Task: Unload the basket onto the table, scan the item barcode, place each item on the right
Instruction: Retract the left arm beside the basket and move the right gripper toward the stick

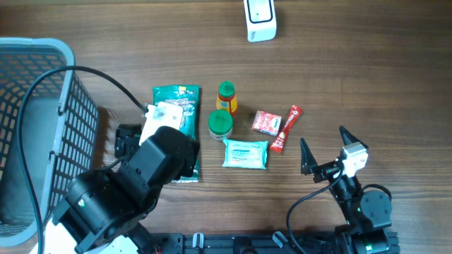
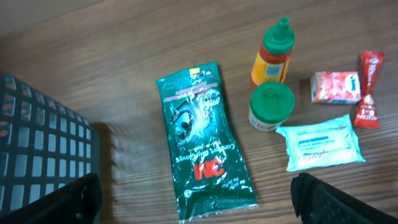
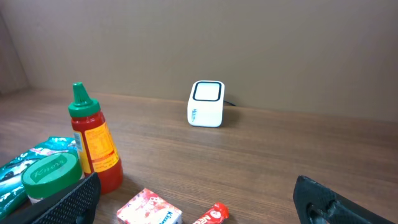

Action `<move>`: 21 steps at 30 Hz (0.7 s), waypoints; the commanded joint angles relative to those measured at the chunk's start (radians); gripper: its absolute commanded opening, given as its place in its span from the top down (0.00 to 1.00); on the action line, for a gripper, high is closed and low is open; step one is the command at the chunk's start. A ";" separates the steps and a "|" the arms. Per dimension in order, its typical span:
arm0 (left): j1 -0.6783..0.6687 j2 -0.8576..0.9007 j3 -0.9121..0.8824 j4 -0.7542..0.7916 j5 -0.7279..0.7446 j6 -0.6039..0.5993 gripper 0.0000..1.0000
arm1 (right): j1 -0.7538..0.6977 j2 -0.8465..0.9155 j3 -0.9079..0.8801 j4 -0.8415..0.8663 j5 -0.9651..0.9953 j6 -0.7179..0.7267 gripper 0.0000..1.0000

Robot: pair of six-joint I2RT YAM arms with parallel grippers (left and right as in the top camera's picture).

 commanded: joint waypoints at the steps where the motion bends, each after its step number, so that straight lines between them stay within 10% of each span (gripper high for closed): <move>1: 0.005 0.000 -0.004 -0.008 -0.016 -0.012 0.00 | 0.004 -0.002 -0.001 0.003 -0.007 -0.002 0.00; 16: 0.184 0.000 -0.004 -0.222 0.021 -0.084 0.00 | 0.004 -0.002 -0.001 0.003 -0.008 0.017 0.00; 21: 0.313 0.000 -0.004 -0.221 0.028 -0.084 0.00 | 0.004 -0.002 -0.001 0.003 -0.011 0.397 0.00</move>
